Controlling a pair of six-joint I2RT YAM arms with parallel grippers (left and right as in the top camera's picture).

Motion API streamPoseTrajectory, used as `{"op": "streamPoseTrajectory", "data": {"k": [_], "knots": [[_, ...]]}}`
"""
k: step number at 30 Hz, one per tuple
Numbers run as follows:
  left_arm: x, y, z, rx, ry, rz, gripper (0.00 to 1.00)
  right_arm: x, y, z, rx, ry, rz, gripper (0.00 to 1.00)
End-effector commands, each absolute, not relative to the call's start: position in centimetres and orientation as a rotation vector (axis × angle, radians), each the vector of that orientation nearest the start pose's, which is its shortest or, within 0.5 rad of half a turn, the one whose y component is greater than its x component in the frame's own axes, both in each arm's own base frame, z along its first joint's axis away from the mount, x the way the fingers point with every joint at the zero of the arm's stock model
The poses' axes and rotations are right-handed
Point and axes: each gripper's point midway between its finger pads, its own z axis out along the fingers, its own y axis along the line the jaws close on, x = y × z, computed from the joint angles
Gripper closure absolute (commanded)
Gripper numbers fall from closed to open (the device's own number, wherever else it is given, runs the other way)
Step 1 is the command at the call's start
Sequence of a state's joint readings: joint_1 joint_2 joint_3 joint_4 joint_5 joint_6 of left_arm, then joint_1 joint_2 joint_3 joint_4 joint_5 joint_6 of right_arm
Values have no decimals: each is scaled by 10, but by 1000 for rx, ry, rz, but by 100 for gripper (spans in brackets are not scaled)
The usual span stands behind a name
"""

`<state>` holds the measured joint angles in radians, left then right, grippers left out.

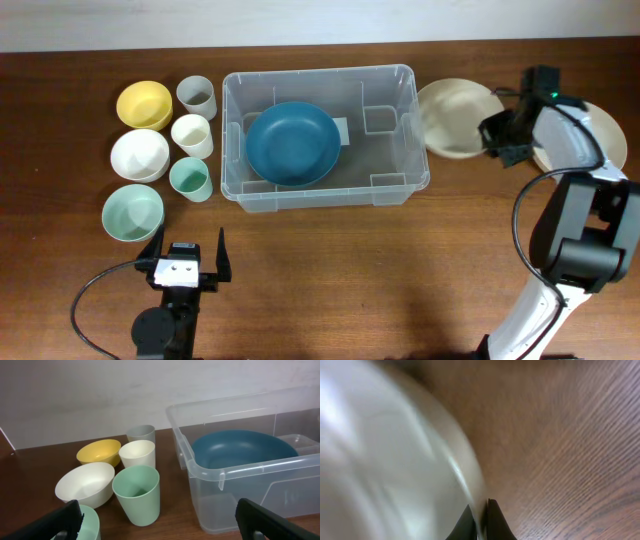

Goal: Pack container
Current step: 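Lift the cream bowl and carry it over the bin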

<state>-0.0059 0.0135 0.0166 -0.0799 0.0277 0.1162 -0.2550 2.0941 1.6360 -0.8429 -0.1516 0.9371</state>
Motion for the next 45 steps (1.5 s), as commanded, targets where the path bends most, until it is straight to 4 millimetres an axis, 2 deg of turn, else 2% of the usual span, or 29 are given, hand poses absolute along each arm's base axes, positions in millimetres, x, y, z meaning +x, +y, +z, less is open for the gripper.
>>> {"op": "streamPoseTrajectory", "data": {"k": [1,6,10,12,15,18,21,27,30,33,35,39,45], "knots": [[246,-7,157,133,1642,58,0,471,-116,96,1598,2329,392,96],[246,-7,157,132,1642,58,0,483,-138,157,1489,2291,431,96],[246,-7,157,132,1642,58,0,493,-134,213,1341,2271,509,96],[246,-7,157,132,1642,58,0,498,-119,242,1235,2273,596,96],[246,-7,157,133,1642,58,0,501,-81,283,1026,2294,780,96],[246,-7,157,132,1642,58,0,495,-39,305,865,2345,885,96],[246,-7,157,132,1642,58,0,486,2,308,734,2426,919,96],[246,-7,157,132,1642,58,0,467,106,300,361,2585,934,96],[246,-7,157,133,1642,58,0,456,153,295,228,2632,898,96],[246,-7,157,132,1642,58,0,445,190,284,126,2676,821,96],[246,-7,157,132,1642,58,0,441,209,272,106,2707,739,96],[246,-7,157,133,1642,58,0,439,229,254,107,2746,686,96],[246,-7,157,132,1642,58,0,448,240,223,113,2799,676,96]]}}
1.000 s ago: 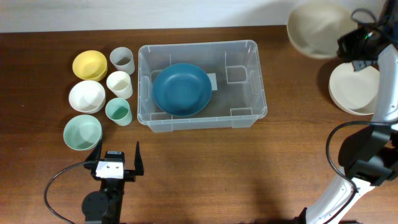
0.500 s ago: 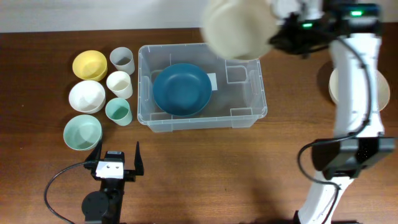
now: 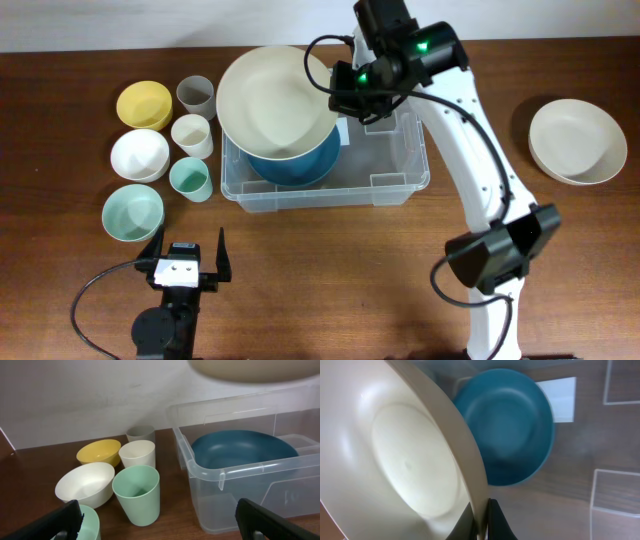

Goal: Pack container
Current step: 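Lift the cream bowl and carry it over the bin, then lower the cream bowl onto the blue bowl and release it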

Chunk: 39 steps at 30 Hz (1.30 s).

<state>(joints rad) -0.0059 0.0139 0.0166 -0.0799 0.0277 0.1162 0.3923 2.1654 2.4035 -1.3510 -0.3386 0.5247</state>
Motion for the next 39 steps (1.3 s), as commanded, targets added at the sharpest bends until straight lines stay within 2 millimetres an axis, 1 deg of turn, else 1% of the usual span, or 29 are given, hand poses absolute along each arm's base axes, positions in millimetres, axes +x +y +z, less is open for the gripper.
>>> {"op": "streamPoseTrajectory", "data": {"k": [1,7,12,16,30,34,39], "knots": [[246,-7,157,132,1642,58,0,450,240,217,117,2811,670,96],[246,-7,157,132,1642,58,0,462,244,173,138,2882,642,96],[246,-7,157,132,1642,58,0,465,246,148,150,2925,625,96],[246,-7,157,132,1642,58,0,468,247,133,156,2948,614,96],[246,-7,157,132,1642,58,0,472,246,111,172,2976,594,96],[246,-7,157,133,1642,58,0,473,240,107,192,2984,588,96],[246,-7,157,132,1642,58,0,478,224,106,242,2985,582,96]]}}
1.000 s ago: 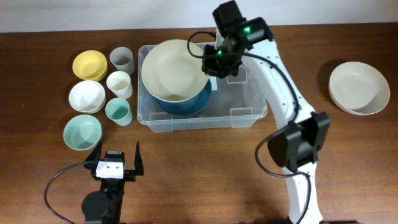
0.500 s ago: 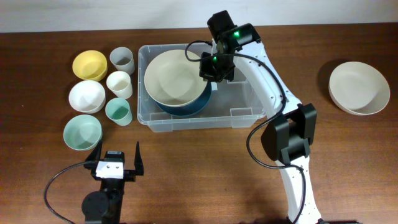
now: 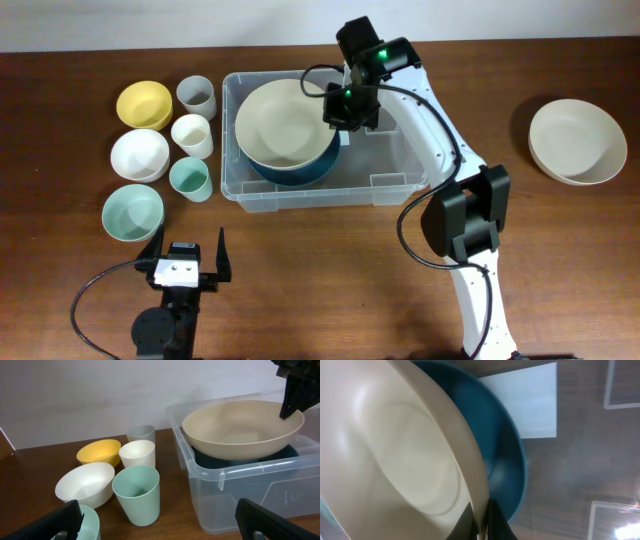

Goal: Pack container
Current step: 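Lower the cream bowl onto the blue bowl and release it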

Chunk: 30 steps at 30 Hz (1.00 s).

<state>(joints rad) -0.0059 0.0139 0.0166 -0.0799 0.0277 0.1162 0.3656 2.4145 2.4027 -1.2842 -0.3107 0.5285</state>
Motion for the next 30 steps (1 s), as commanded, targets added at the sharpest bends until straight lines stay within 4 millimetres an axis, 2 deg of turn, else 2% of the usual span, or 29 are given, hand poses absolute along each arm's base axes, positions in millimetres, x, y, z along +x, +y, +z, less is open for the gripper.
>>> {"op": "streamPoseTrajectory", "data": {"k": [1,9,24,30], "knots": [[246,-7,157,132,1642,58,0,478,221,106,251,2988,584,96],[246,-7,157,132,1642,58,0,475,227,108,194,2995,629,96],[246,-7,157,132,1642,58,0,470,228,99,198,3023,636,96],[246,-7,157,132,1642,58,0,471,237,104,182,3007,716,96]]}}
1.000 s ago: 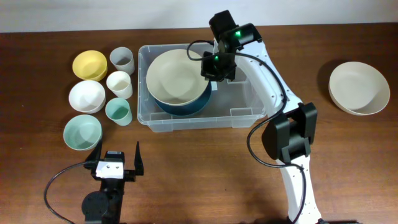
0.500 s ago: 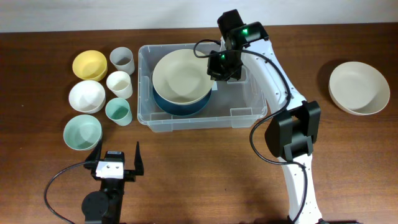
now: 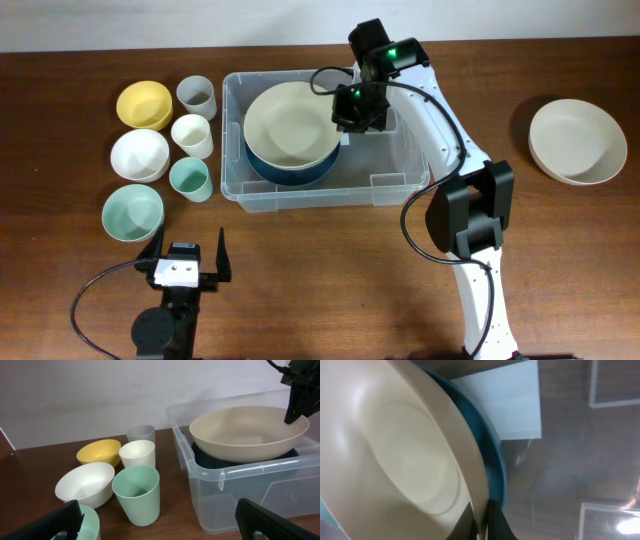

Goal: Pack container
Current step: 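Lower the cream bowl onto the blue bowl and release it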

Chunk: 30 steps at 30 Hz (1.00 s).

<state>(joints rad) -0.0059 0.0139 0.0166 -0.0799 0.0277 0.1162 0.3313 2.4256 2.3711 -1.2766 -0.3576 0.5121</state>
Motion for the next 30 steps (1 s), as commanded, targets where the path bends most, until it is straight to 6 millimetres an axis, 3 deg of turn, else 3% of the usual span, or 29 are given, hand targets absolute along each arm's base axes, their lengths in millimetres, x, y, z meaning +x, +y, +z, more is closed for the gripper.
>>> {"op": "streamPoseTrajectory", "data": {"k": [1,14,24,30], "knots": [[246,-7,157,132,1642,58,0,471,238,104,180,3006,724,96],[246,-7,157,131,1642,60,0,469,237,104,183,3015,722,96],[246,-7,157,130,1643,60,0,465,238,103,182,3030,717,87],[246,-7,157,130,1643,60,0,463,243,103,167,3033,718,87]]}}
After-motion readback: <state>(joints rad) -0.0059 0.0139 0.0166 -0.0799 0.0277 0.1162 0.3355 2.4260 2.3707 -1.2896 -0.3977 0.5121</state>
